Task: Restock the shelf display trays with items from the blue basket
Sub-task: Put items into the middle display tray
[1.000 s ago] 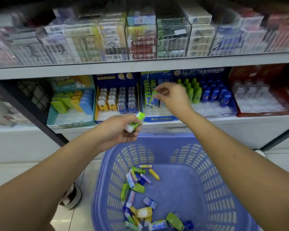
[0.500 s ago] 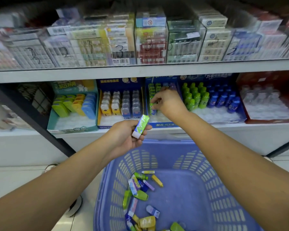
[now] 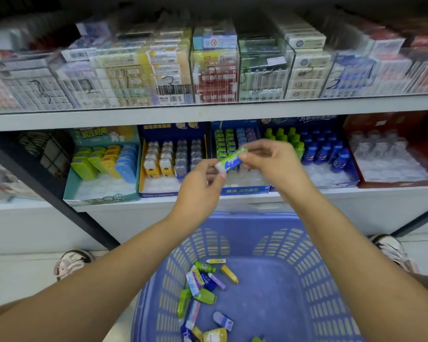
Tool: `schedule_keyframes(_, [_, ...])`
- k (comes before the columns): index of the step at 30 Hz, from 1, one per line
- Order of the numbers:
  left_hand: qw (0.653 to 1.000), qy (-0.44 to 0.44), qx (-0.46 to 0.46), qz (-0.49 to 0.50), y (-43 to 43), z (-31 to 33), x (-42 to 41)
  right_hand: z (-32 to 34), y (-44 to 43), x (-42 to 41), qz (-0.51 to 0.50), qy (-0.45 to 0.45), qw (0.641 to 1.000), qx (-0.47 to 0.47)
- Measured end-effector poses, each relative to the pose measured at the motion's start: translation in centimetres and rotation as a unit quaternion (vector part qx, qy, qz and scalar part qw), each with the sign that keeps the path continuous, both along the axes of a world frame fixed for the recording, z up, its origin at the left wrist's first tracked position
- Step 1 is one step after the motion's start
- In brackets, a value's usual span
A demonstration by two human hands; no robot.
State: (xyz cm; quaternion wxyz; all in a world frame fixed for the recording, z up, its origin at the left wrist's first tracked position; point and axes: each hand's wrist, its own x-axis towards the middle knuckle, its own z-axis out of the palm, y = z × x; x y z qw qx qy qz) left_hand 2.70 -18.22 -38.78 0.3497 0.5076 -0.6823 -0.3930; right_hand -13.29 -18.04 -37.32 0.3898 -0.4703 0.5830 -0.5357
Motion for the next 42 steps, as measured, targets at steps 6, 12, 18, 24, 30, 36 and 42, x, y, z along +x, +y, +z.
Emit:
schedule_keyframes(6, [0.916,-0.331,-0.122,-0.191,1.0,-2.2,0.6,-0.6,-2.6,-1.8,-0.022,0.297,0.954,-0.028])
schedule_keyframes(12, [0.876,-0.406,-0.139,-0.219,0.9,-2.7,0.7,-0.2,-3.7,-1.2,0.065,0.386,0.92,0.0])
schedule_keyframes(18, [0.874,-0.41,-0.137,-0.222,1.0,-2.8,0.6,1.1,-4.7,-0.6,0.125,0.429,0.892,0.065])
schedule_keyframes(24, [0.878,-0.4,-0.135,-0.225,0.9,-2.7,0.9,0.6,-5.1,-0.1,0.101,0.453,0.88,0.1])
schedule_keyframes(30, [0.881,-0.398,-0.131,-0.221,1.0,-2.6,0.8,1.0,-5.6,0.5,0.102,0.487,0.858,0.123])
schedule_keyframes(36, [0.882,-0.399,-0.132,-0.214,1.1,-2.8,0.7,-0.7,-3.8,0.4,0.107,0.533,0.839,0.004])
schedule_keyframes(42, [0.882,-0.399,-0.127,-0.216,1.0,-2.7,0.7,-0.4,-4.2,-0.1,0.116,0.486,0.865,0.045])
